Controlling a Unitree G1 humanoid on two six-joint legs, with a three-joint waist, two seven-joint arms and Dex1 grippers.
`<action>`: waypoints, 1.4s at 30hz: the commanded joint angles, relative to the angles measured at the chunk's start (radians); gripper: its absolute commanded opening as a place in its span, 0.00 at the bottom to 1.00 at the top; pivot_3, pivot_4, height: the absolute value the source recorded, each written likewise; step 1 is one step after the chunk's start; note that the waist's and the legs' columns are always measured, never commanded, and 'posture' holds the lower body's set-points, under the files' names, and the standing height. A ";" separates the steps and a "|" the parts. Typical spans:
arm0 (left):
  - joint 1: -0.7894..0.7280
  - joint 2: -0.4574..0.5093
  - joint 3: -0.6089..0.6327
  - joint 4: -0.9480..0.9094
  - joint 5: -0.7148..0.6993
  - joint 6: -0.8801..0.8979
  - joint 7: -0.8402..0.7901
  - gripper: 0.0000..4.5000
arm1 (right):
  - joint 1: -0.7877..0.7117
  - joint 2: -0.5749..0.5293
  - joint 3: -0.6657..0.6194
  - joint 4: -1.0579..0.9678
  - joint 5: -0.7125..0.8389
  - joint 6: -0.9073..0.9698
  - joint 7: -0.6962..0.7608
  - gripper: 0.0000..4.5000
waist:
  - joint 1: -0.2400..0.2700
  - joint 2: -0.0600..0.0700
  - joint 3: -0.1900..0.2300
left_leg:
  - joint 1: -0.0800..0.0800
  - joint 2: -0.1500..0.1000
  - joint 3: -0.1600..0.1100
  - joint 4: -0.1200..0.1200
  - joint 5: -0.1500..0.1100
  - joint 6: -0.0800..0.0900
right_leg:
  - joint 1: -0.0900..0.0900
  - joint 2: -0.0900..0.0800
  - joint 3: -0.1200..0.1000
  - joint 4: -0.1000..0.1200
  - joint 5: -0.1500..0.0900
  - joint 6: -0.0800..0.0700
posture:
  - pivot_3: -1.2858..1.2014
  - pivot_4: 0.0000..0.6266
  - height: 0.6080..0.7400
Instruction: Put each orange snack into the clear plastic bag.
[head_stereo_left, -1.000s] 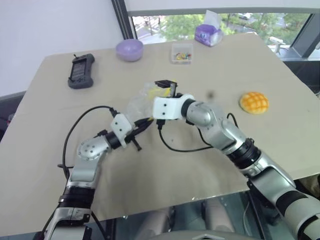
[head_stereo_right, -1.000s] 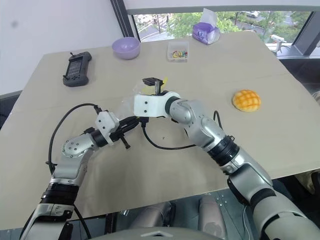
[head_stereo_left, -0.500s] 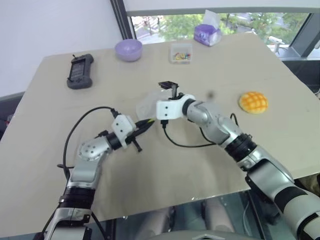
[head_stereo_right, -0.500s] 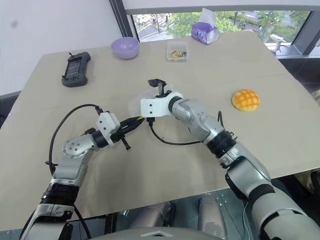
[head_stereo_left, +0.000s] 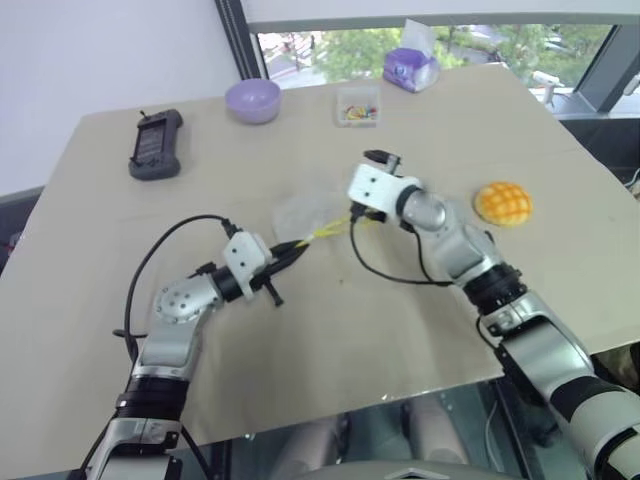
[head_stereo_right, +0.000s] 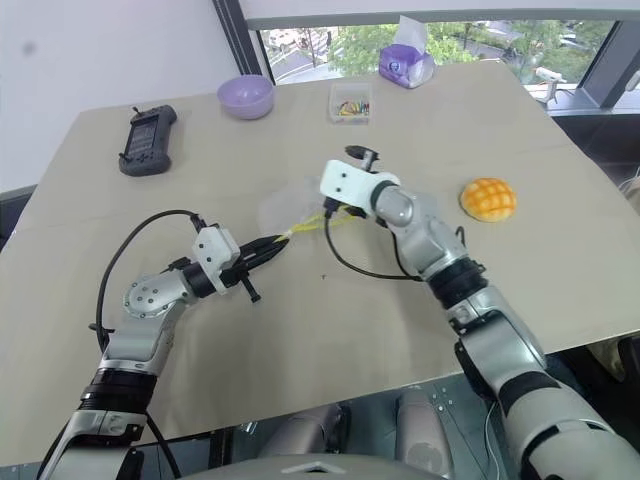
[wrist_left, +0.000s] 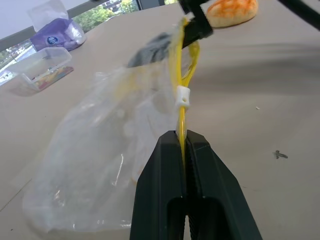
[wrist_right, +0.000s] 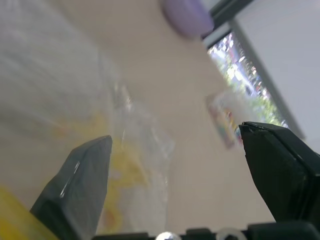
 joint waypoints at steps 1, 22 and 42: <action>-0.015 0.007 0.009 -0.024 -0.005 -0.016 0.003 0.00 | 0.050 -0.040 -0.028 -0.190 0.095 0.015 0.147 0.98 | -0.002 0.000 0.000 | 0.000 0.000 0.000 0.000 0.000 0.000 | 0.000 0.000 0.000 0.000 0.000 0.000 | 0.52 0.24 1.00; -0.046 -0.006 -0.016 0.012 -0.004 -0.025 -0.004 0.00 | 0.215 0.019 -0.361 -0.623 0.597 0.690 0.234 0.85 | 0.020 -0.001 0.000 | -0.001 0.000 0.000 0.000 0.000 0.000 | 0.000 0.000 0.000 0.000 0.000 0.000 | 0.52 0.24 1.00; -0.050 -0.009 -0.019 0.009 -0.007 -0.027 -0.005 0.00 | 0.261 0.030 -0.243 -0.587 0.704 0.718 0.140 0.02 | 0.024 -0.001 0.000 | -0.001 0.000 0.001 0.001 0.000 0.000 | 0.000 -0.001 0.000 0.001 0.000 0.000 | 0.52 0.24 1.00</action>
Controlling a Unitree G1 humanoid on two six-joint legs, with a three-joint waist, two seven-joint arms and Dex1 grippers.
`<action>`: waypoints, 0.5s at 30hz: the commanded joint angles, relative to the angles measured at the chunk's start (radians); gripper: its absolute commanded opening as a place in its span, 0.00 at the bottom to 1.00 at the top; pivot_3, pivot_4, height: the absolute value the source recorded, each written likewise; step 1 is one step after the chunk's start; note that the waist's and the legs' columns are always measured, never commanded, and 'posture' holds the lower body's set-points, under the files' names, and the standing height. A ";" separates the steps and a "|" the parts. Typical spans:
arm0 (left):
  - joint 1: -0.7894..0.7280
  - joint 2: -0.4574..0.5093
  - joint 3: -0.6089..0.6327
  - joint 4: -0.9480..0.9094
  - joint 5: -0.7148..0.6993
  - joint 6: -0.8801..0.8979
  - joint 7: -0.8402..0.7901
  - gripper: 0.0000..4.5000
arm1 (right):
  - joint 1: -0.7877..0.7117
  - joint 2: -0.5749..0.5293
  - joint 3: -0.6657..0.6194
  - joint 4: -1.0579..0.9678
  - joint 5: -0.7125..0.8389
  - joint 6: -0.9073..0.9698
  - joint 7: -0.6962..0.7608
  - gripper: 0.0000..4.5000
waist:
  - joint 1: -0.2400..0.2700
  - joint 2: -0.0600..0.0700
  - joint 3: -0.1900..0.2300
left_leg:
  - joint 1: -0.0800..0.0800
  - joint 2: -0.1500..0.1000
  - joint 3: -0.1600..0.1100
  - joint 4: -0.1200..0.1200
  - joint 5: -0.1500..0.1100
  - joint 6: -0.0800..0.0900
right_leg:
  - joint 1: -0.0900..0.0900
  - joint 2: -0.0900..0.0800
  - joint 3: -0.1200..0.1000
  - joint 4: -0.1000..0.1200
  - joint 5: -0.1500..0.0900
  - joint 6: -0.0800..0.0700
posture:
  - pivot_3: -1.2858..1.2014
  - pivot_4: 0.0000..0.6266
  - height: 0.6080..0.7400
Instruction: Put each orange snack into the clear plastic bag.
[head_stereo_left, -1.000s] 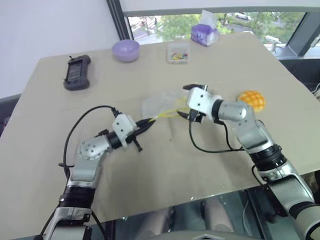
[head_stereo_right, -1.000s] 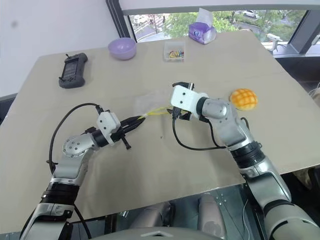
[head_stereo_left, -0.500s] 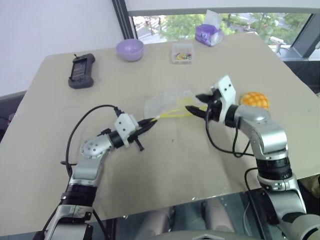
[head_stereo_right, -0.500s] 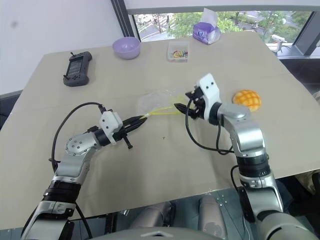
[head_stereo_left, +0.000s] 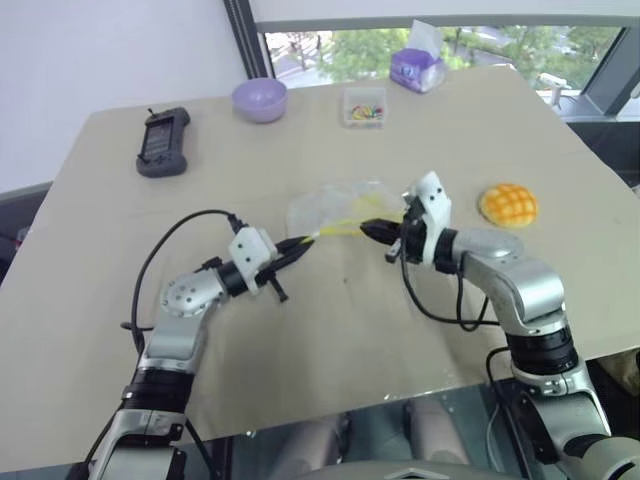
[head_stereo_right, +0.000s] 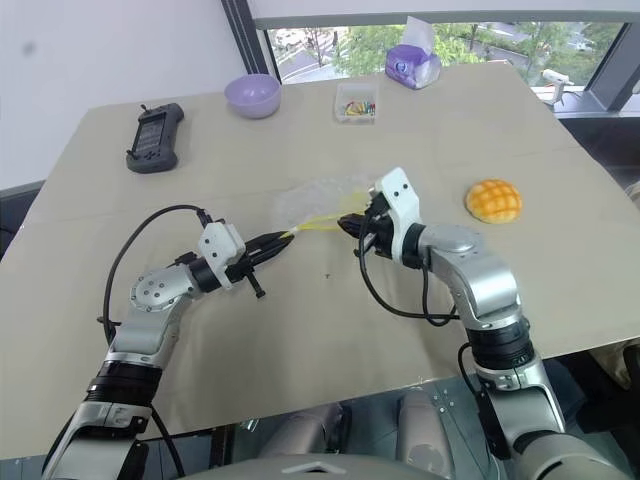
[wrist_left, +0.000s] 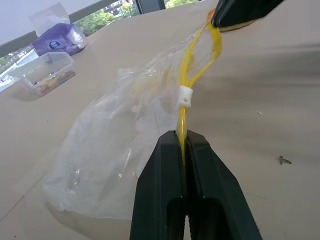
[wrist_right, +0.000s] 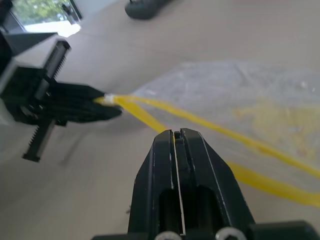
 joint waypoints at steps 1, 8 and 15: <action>-0.013 -0.001 0.004 -0.014 -0.007 -0.020 -0.004 0.00 | -0.034 0.008 0.013 0.049 -0.015 -0.038 -0.041 0.02 | 0.000 0.000 0.000 | 0.000 0.000 0.000 0.000 0.000 0.000 | 0.000 0.000 0.000 0.000 0.000 0.000 | 0.52 0.24 1.00; -0.009 -0.007 0.000 -0.009 -0.006 -0.030 -0.010 0.00 | -0.118 0.100 -0.036 0.199 -0.015 -0.040 -0.159 0.02 | -0.002 0.000 0.000 | 0.000 0.000 0.000 0.000 0.000 0.000 | 0.000 0.000 0.000 0.000 0.000 0.000 | 0.52 0.24 1.00; -0.021 -0.013 -0.002 0.019 -0.002 -0.049 -0.015 0.00 | -0.171 0.113 0.047 0.290 -0.093 -0.166 -0.174 0.02 | -0.003 0.000 0.000 | 0.000 0.000 0.000 0.000 0.000 0.000 | 0.000 0.000 0.000 0.000 0.000 0.000 | 0.52 0.24 1.00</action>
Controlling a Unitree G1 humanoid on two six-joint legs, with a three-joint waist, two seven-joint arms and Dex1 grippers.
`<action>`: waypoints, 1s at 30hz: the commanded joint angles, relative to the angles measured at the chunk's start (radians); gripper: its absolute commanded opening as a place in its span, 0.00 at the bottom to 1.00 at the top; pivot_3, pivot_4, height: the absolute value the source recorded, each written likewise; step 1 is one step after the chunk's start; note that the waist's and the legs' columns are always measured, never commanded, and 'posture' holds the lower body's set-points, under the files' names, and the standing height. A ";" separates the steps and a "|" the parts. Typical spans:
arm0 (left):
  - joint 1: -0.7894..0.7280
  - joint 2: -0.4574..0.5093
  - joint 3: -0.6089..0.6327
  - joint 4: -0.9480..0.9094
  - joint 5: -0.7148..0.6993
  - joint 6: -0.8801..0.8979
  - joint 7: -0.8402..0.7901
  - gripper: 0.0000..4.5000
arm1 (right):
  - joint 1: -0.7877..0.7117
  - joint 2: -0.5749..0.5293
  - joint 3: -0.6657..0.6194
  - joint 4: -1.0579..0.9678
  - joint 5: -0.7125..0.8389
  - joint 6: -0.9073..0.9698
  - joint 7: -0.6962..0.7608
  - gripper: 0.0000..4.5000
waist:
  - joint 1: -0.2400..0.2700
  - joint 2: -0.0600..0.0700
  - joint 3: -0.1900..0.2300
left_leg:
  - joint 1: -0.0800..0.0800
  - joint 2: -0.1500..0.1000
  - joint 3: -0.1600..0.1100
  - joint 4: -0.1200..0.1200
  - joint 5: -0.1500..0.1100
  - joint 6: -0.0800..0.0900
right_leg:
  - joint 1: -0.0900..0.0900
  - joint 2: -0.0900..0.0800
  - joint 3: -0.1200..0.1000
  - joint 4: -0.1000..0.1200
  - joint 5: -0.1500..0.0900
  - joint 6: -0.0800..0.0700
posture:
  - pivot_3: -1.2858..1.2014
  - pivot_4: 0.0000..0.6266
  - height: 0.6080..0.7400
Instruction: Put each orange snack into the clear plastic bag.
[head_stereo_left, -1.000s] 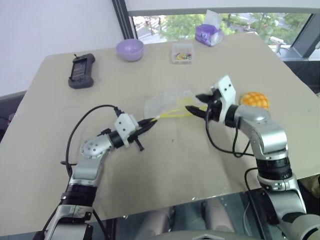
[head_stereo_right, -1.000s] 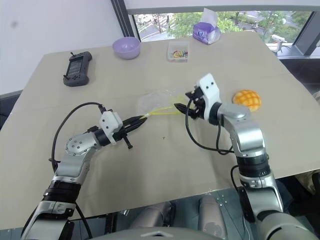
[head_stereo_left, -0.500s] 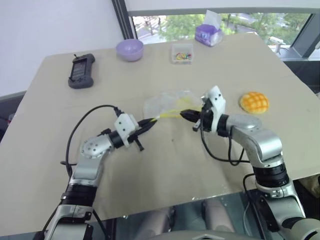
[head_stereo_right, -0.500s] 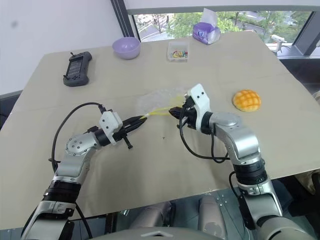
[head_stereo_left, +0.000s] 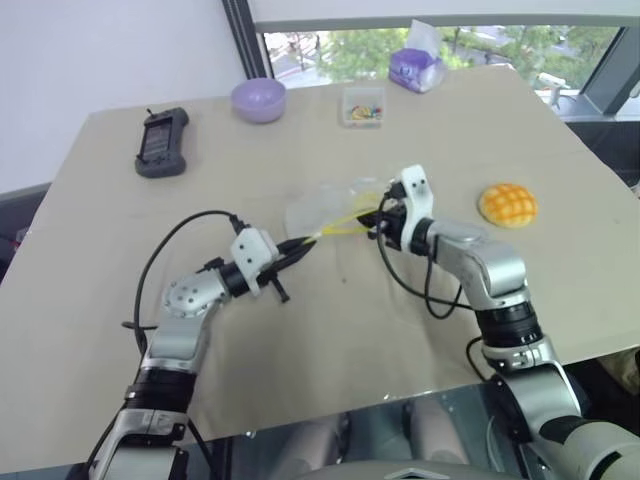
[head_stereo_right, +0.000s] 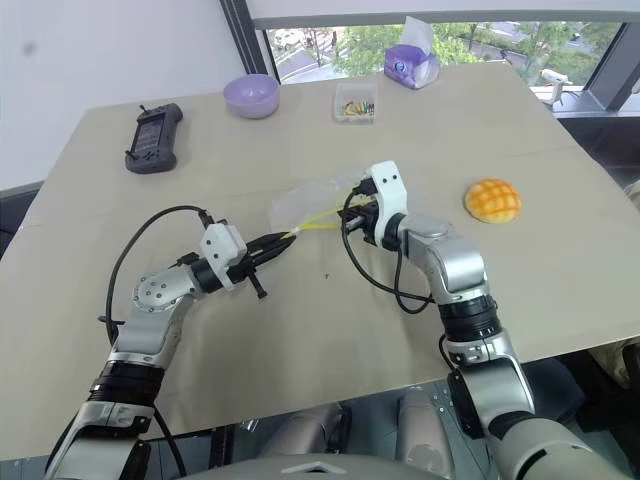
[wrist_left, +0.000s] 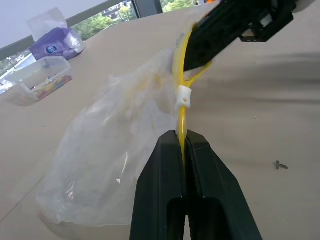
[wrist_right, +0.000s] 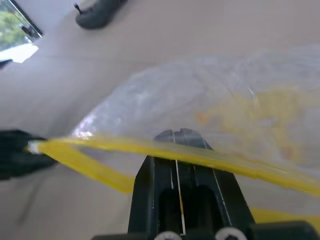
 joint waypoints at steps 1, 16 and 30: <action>-0.017 -0.004 -0.002 0.002 -0.002 -0.029 -0.008 0.00 | -0.036 -0.051 0.142 0.039 -0.138 -0.195 0.015 0.02 | 0.000 0.000 0.000 | 0.000 0.000 0.000 0.000 0.000 0.000 | 0.000 0.000 0.000 0.000 0.000 0.000 | 0.52 0.24 1.00; -0.045 -0.007 -0.003 0.023 0.000 -0.040 -0.024 0.00 | -0.213 -0.208 0.437 0.478 -0.665 -0.986 -0.123 0.63 | -0.024 0.000 0.000 | 0.000 0.000 0.000 0.001 0.000 0.000 | 0.000 0.000 -0.001 0.000 0.000 0.000 | 0.52 0.24 1.00; -0.048 -0.020 -0.004 0.053 0.010 -0.066 -0.022 0.00 | -0.177 -0.240 0.406 0.433 -0.690 -1.033 -0.042 0.99 | -0.023 0.000 0.000 | 0.000 0.000 0.000 0.001 0.000 0.000 | 0.000 0.001 -0.001 0.000 0.000 0.000 | 0.52 0.24 1.00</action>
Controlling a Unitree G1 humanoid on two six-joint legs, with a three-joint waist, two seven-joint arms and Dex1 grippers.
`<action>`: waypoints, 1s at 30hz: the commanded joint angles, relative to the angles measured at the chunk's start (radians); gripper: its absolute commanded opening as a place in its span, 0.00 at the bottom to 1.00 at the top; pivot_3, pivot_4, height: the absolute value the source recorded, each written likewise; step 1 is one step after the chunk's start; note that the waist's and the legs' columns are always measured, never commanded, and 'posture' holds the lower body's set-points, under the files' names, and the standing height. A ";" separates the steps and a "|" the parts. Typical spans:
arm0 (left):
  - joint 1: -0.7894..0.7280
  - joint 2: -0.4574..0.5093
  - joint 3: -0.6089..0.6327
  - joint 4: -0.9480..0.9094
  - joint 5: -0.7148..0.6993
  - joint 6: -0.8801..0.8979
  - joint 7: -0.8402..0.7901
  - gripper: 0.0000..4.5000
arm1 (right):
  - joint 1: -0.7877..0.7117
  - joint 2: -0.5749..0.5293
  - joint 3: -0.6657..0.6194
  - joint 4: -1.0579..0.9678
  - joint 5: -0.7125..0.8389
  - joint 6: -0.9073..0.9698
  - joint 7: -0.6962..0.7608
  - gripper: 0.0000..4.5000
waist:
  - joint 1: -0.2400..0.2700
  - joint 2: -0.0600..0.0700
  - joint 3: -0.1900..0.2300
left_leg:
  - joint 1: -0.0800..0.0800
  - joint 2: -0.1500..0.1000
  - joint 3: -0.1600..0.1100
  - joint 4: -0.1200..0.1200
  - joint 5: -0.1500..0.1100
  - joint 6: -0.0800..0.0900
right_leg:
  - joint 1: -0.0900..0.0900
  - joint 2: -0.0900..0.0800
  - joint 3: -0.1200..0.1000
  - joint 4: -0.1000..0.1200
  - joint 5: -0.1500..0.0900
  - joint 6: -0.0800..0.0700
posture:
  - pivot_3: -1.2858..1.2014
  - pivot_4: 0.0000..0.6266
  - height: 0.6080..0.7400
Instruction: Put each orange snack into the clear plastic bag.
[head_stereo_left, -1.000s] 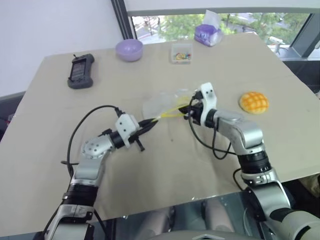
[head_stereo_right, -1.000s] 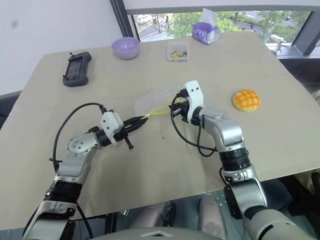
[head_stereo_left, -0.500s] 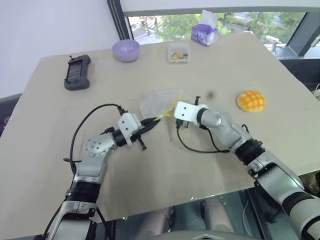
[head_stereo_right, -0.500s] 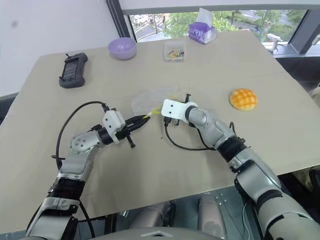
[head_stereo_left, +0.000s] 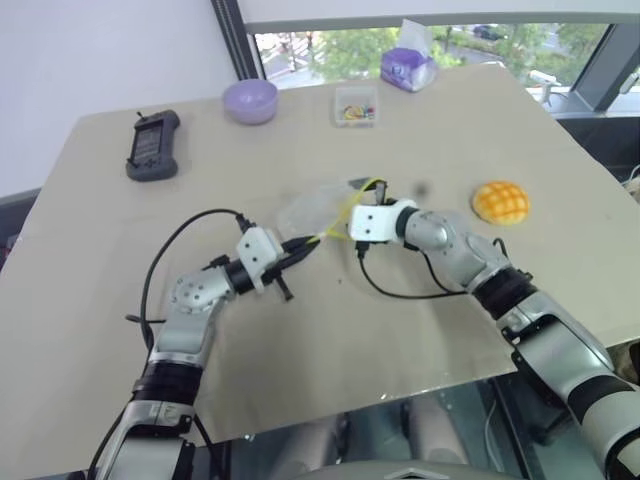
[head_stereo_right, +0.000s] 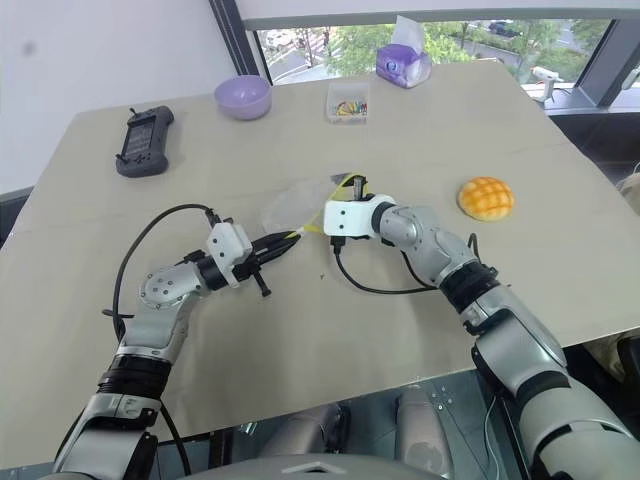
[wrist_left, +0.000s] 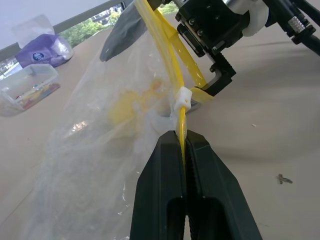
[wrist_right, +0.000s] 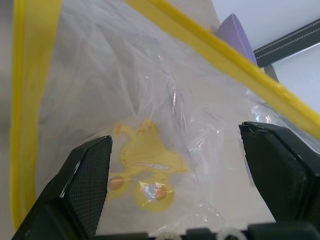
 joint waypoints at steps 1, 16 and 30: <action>-0.012 0.000 0.006 -0.005 -0.007 -0.026 0.001 0.00 | 0.019 -0.030 -0.055 -0.080 0.033 -0.004 0.058 0.99 | 0.001 0.000 0.000 | 0.000 0.000 0.000 0.000 0.000 0.000 | 0.000 0.000 0.000 0.000 0.000 0.000 | 0.52 0.24 1.00; -0.035 -0.031 0.012 0.019 0.021 -0.042 0.065 0.00 | 0.297 -0.261 -0.482 -0.590 0.620 0.489 0.418 0.99 | 0.026 0.000 0.000 | -0.001 0.000 0.000 0.000 0.000 0.000 | 0.000 -0.001 0.000 0.000 0.000 0.000 | 0.52 0.24 1.00; -0.040 -0.043 0.007 0.020 0.034 -0.041 0.090 0.00 | 0.122 -0.280 -0.725 -0.038 0.559 0.721 0.009 0.99 | 0.026 -0.001 0.000 | -0.001 0.000 0.002 0.001 0.000 0.000 | 0.000 -0.002 0.001 0.000 0.001 -0.001 | 0.52 0.24 1.00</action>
